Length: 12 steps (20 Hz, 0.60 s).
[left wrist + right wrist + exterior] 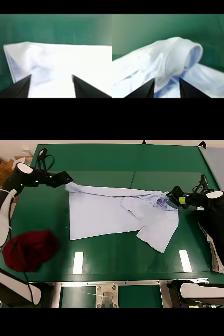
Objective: Fold the shirts.
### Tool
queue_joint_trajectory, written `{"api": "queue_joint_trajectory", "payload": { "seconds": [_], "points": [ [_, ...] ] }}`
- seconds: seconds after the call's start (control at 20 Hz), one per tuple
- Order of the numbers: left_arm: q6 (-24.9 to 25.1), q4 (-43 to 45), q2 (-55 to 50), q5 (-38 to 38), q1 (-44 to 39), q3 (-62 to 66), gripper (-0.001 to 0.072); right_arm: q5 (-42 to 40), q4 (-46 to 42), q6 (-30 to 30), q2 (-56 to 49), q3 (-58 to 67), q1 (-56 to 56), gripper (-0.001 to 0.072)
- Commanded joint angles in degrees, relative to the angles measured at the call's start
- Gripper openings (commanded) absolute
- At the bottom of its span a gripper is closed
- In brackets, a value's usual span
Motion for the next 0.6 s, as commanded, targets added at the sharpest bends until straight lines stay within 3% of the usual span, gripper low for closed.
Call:
{"api": "queue_joint_trajectory", "payload": {
  "seconds": [0.0,0.1,0.25,0.35,0.55],
  "points": [
    [-4.2,-1.0,-1.8,-14.6,4.7,5.6,0.0607,13.2,-9.7,-0.3,-2.4,4.9,-7.1,0.0353],
    [-6.8,-0.9,-1.6,-27.1,9.4,8.3,0.0606,20.6,-13.6,-0.3,-1.6,5.3,-12.5,0.0352],
    [-11.2,1.7,0.0,-36.1,12.6,3.4,0.0604,26.2,-15.4,-1.5,-1.5,2.0,-18.3,0.0347],
    [-11.5,4.0,3.5,-36.0,12.8,-5.0,0.0486,25.7,-15.1,-3.1,-1.6,-1.4,-19.8,0.0341],
    [-10.1,4.5,10.8,-30.9,12.8,-21.5,0.0487,22.8,-10.6,-6.0,-3.7,-4.4,-19.8,0.0341]
  ]
}}
